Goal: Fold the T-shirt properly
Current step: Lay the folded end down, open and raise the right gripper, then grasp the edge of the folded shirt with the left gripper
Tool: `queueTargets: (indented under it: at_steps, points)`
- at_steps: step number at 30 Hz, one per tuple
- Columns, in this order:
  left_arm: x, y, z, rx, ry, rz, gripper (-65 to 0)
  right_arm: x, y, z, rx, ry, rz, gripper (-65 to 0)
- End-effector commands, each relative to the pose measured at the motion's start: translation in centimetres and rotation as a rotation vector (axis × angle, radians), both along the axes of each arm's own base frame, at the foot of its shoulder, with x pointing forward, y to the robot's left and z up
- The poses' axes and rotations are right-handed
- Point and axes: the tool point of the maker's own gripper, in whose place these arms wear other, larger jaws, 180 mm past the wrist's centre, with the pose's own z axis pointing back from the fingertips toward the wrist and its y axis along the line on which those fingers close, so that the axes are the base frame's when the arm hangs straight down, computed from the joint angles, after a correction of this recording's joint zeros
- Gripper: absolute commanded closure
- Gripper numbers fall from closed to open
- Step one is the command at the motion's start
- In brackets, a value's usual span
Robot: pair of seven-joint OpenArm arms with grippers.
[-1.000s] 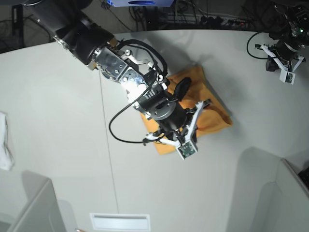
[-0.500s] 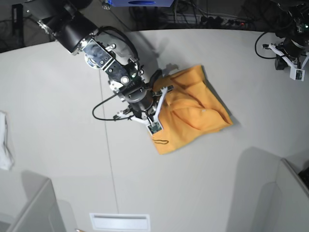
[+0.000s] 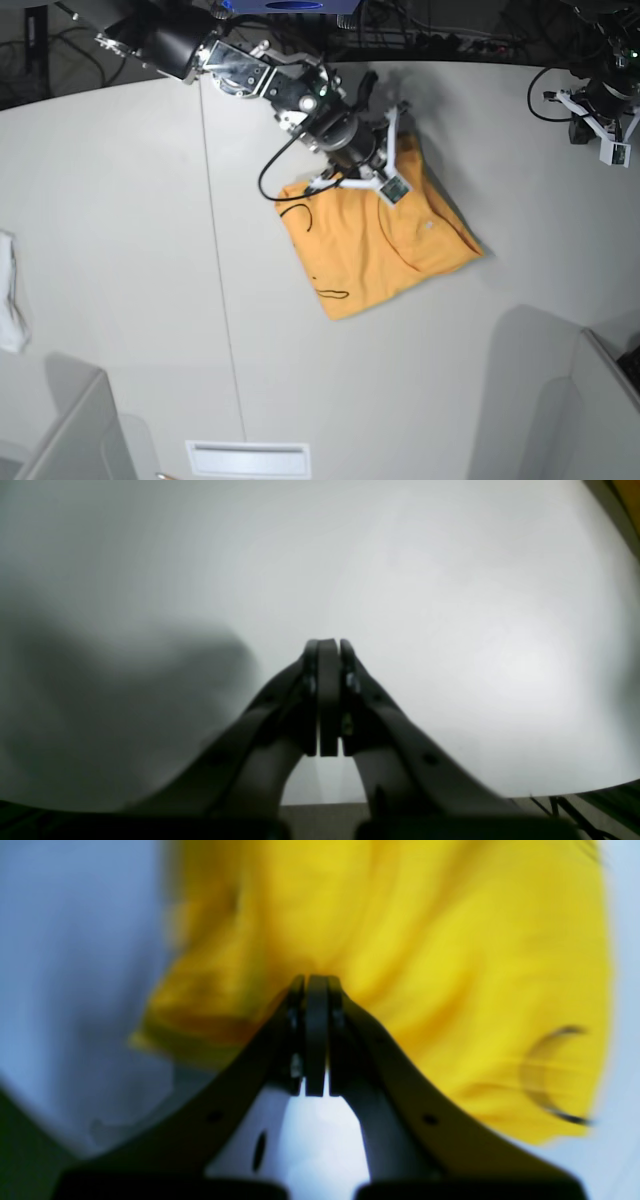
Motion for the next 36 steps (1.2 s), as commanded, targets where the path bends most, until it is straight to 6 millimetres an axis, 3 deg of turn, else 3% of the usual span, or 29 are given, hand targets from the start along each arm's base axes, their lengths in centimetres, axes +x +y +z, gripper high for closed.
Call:
queueTargets:
  at_steps: [1, 3, 6, 10, 14, 23, 28, 33, 34, 36]
  points:
    - [0.6, 0.4, 1.1, 0.023, -0.030, -0.018, 0.0, -0.3, 1.3, 1.5, 0.041, -0.036, 0.032, 0.0]
    - [0.6, 0.4, 1.1, 0.024, -0.031, -0.018, 0.0, -1.8, 2.1, 1.2, 0.035, -0.028, 0.080, 0.0]
    - [0.6, 0.5, 1.1, 0.024, -0.030, -0.018, 0.0, -2.0, 2.0, 1.4, 0.038, -0.031, 0.084, 0.0]
    - [0.8, 0.4, 1.4, 0.029, -0.038, -0.024, 0.0, 0.9, 0.8, 4.1, 0.107, -0.066, -0.015, 0.0]
    - [1.6, -1.3, 2.6, 0.024, -0.083, -0.061, 0.0, 3.0, -1.6, 5.1, 0.152, -0.062, -0.142, 0.0]
    - [4.5, -8.2, 4.9, -0.368, -0.278, -0.058, 0.0, 5.1, -9.1, 5.0, 0.174, -0.046, -0.401, 0.0]
    - [5.4, -10.6, 3.3, -0.534, -0.311, 0.060, -0.2, 4.1, -13.3, 3.9, 0.144, -0.021, -0.504, 0.0]
    - [7.0, -11.6, 2.3, -0.635, -0.335, 0.119, -49.9, 3.3, -16.1, 2.6, 0.093, -0.017, -0.545, 0.0]
    - [7.2, -11.9, 2.0, -0.650, -0.329, 0.122, -57.6, 3.3, -16.6, 2.6, 0.090, -0.032, -0.550, 0.0]
    - [7.7, -12.2, 1.2, -0.677, -0.302, 0.122, -64.5, 2.8, -16.8, 2.4, 0.095, -0.042, -0.552, 0.0]
